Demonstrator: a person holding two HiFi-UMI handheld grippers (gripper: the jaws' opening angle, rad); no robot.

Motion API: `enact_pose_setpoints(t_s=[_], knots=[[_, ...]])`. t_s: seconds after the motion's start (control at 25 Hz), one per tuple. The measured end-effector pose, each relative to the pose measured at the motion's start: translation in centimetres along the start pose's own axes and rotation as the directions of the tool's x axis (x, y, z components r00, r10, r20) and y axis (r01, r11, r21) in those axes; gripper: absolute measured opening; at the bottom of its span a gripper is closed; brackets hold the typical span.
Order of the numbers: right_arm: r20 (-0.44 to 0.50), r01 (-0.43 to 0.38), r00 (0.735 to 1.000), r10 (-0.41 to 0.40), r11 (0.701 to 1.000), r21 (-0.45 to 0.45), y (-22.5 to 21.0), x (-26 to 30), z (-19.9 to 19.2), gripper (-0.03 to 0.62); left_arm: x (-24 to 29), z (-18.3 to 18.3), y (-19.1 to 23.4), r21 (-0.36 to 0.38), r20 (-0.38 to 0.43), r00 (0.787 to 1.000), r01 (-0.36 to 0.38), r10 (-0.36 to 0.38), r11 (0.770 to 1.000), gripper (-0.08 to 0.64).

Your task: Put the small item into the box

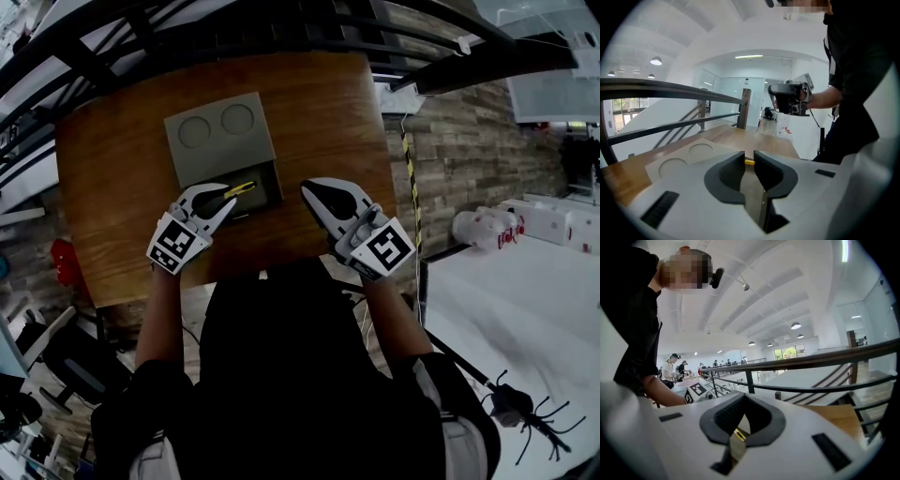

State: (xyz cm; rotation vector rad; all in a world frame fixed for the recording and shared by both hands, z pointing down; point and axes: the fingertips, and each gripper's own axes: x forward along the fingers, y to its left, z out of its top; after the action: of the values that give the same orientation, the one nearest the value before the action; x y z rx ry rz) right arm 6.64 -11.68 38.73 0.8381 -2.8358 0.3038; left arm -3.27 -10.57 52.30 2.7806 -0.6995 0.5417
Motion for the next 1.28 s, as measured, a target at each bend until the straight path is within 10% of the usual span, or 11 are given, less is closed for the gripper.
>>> enact_pose_setpoints(t_s=[1.28], knots=[[-0.058,0.014,0.998,-0.012,1.000,0.020,-0.6,-1.3,-2.4,0.011,3.3,-6.6,-1.0,0.059,-0.243,0.970,0.012,0.003,0.998,0.071]])
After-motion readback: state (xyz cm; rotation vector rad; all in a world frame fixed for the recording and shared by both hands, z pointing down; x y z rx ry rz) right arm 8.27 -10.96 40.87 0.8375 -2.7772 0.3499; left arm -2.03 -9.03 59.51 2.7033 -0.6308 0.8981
